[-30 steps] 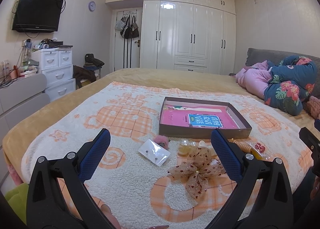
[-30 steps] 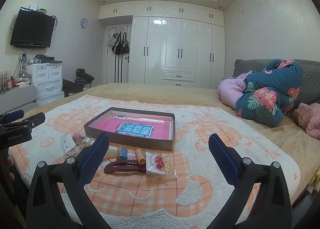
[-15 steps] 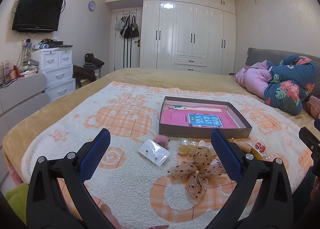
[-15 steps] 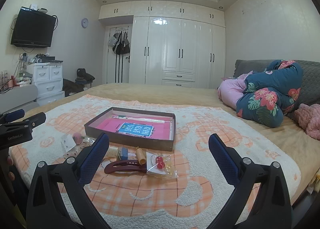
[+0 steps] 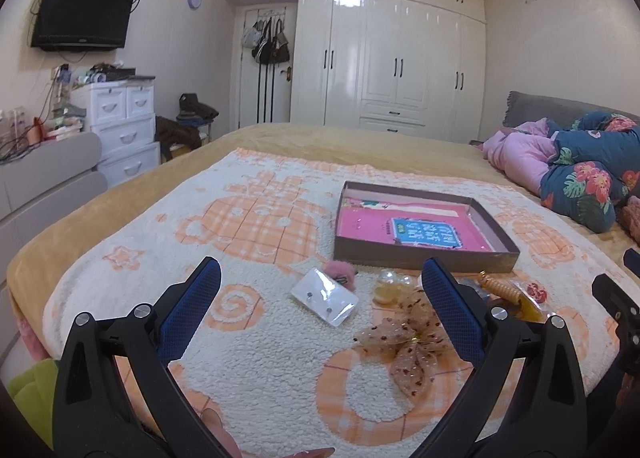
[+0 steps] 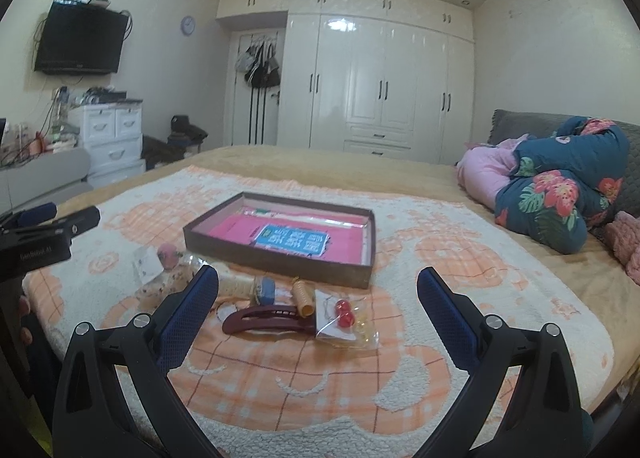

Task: Organize jewelry
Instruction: 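Grasp the clear earring card with the left tool while the right tool grasps the red-bead bag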

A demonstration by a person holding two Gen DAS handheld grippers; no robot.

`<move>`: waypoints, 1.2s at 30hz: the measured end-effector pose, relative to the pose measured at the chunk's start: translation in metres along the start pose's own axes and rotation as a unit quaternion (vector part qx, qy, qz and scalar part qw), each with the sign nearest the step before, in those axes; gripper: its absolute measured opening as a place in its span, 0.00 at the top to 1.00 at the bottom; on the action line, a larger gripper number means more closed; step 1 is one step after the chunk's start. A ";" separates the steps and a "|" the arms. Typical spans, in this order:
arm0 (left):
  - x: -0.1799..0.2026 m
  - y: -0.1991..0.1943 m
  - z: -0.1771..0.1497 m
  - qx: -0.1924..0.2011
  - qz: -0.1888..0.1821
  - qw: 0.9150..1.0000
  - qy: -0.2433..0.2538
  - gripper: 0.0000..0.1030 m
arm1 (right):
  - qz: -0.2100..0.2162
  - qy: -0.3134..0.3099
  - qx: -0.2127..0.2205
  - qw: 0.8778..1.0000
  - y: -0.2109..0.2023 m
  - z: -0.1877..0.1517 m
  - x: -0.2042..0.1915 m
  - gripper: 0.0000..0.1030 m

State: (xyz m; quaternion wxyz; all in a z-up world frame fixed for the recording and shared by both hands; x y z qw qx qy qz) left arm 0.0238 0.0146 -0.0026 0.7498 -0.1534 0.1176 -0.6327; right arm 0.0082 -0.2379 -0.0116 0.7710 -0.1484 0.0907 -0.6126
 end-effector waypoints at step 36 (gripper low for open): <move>0.017 0.144 -0.034 -0.186 -0.075 0.972 0.118 0.11 | 0.030 0.015 -0.174 0.984 0.120 -0.041 0.041 0.54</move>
Point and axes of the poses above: each gripper's, at about its wrist camera, not at the fingertips, and y roughly the way its jaws point, x to its right, z to its top, the point moved 2 cm from there along y, roughly the way its jaws point, and after that the axes turned 6 degrees about z, right-handed, at the moved point
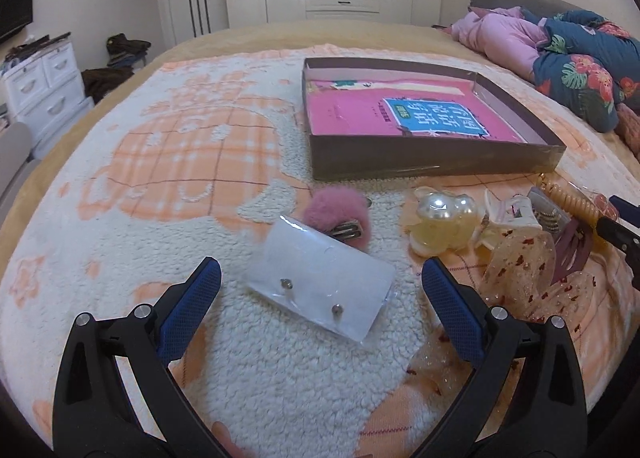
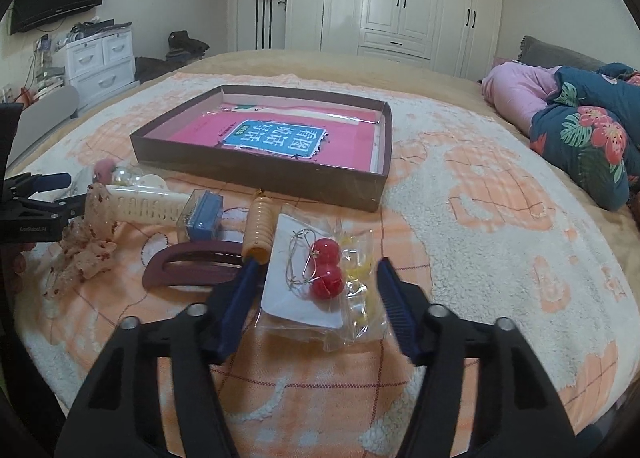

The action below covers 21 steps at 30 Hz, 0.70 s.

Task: Organize jewelry
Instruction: 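Grasp the clear earring card with the left tool while the right tool grasps the red-bead bag, then carry both items into the pink-lined box and open both tools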

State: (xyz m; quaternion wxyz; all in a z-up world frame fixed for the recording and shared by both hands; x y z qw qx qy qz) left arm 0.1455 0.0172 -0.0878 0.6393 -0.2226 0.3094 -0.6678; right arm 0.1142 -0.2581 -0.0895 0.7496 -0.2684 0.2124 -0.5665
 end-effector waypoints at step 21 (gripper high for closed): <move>-0.007 -0.025 0.015 0.018 -0.016 1.000 -0.018 0.39 | -0.002 0.042 0.044 0.998 -0.033 0.009 0.034 0.64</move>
Point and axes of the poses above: each gripper's, at about its wrist camera, not at the fingertips, and y roughly the way its jaws point, x to its right, z to its top, the point moved 2 cm from there along y, roughly the way its jaws point, and after that the axes turned 6 degrees about z, right-handed, at the moved point
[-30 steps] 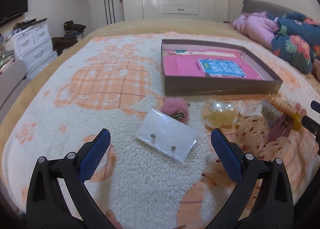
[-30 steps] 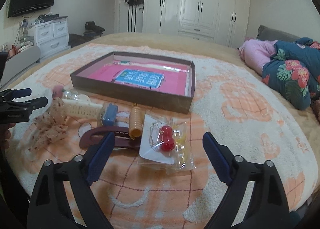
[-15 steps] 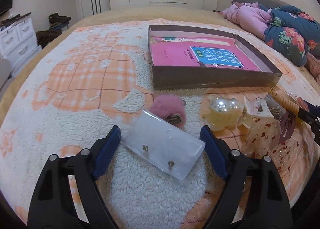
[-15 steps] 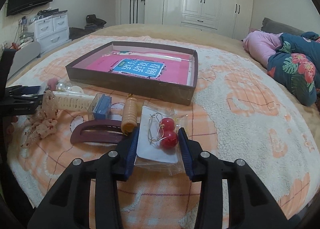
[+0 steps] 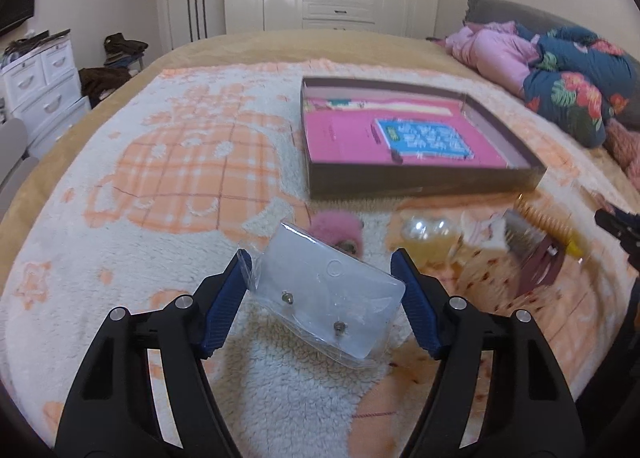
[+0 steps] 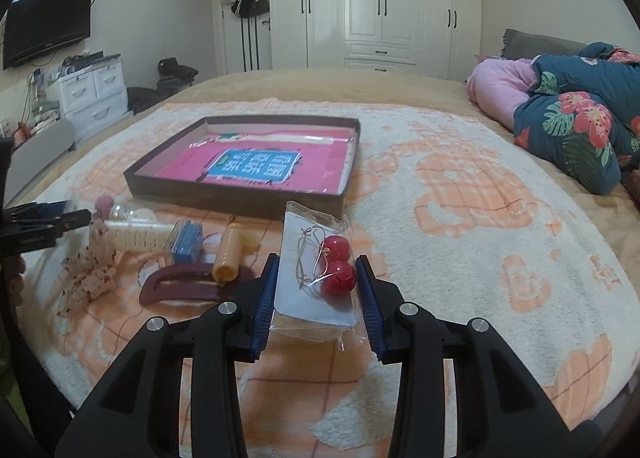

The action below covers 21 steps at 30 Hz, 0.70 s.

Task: Organize jewelry
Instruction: 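Carry both items into the pink-lined box and open both tools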

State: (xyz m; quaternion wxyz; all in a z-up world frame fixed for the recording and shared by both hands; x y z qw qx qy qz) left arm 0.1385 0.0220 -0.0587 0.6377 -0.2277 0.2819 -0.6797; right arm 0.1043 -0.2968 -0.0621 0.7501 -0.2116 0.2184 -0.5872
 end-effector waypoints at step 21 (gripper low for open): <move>0.028 0.028 0.075 0.026 -0.013 0.999 -0.019 0.39 | 0.008 -0.031 0.015 0.999 0.051 0.059 0.004 0.64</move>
Point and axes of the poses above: each gripper's, at about its wrist camera, not at the fingertips, and y roughly the way its jaws point, x to its right, z to its top, the point moved 2 cm from there along y, roughly the way its jaws point, and after that the axes turned 6 degrees about z, right-handed, at the moved point
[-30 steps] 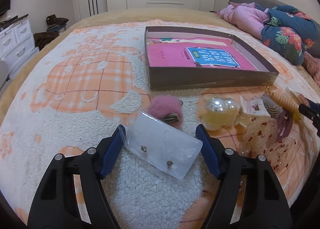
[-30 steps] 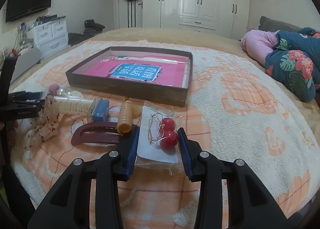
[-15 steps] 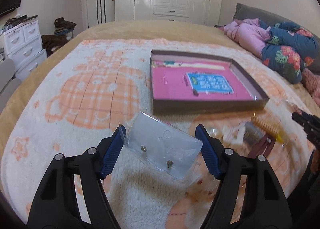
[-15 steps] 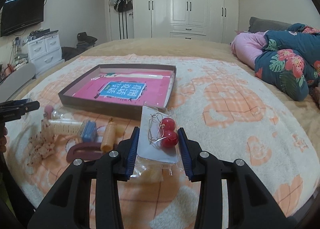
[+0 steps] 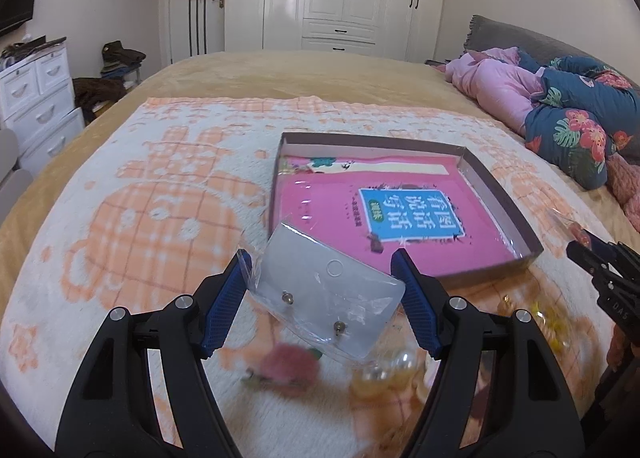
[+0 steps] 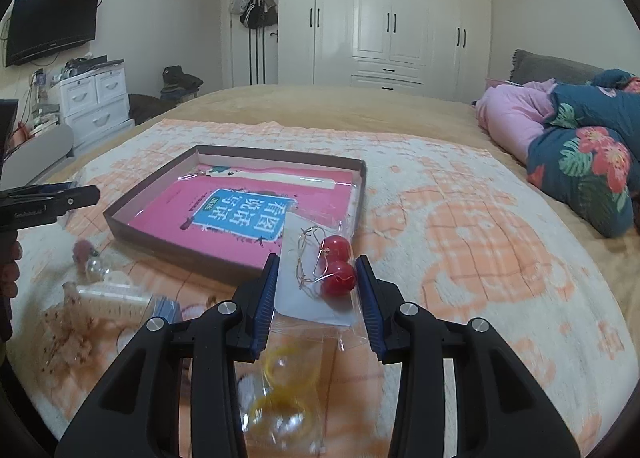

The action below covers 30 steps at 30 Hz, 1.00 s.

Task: Organize jewelry
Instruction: 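Carry both items into the pink-lined box and open both tools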

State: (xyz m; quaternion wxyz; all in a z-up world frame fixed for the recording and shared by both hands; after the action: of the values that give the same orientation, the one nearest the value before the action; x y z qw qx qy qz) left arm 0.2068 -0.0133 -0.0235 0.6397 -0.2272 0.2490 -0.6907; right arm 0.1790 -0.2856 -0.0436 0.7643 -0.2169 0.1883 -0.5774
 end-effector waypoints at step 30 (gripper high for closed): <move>0.022 0.082 0.017 -0.051 0.002 0.999 0.019 0.38 | 0.010 0.013 -0.087 0.996 0.099 0.018 0.000 0.62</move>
State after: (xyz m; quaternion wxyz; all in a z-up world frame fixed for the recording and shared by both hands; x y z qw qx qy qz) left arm 0.2787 -0.0407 -0.0626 0.6239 -0.2461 0.2964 -0.6799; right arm 0.2678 -0.2604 -0.0832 0.7458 -0.2737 0.2498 -0.5536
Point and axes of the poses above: each gripper's, at about its wrist camera, not at the fingertips, and y roughly the way its jaws point, x to its right, z to its top, the point moved 2 cm from there along y, roughly the way its jaws point, and after that the axes turned 6 degrees about z, right-handed, at the moved point
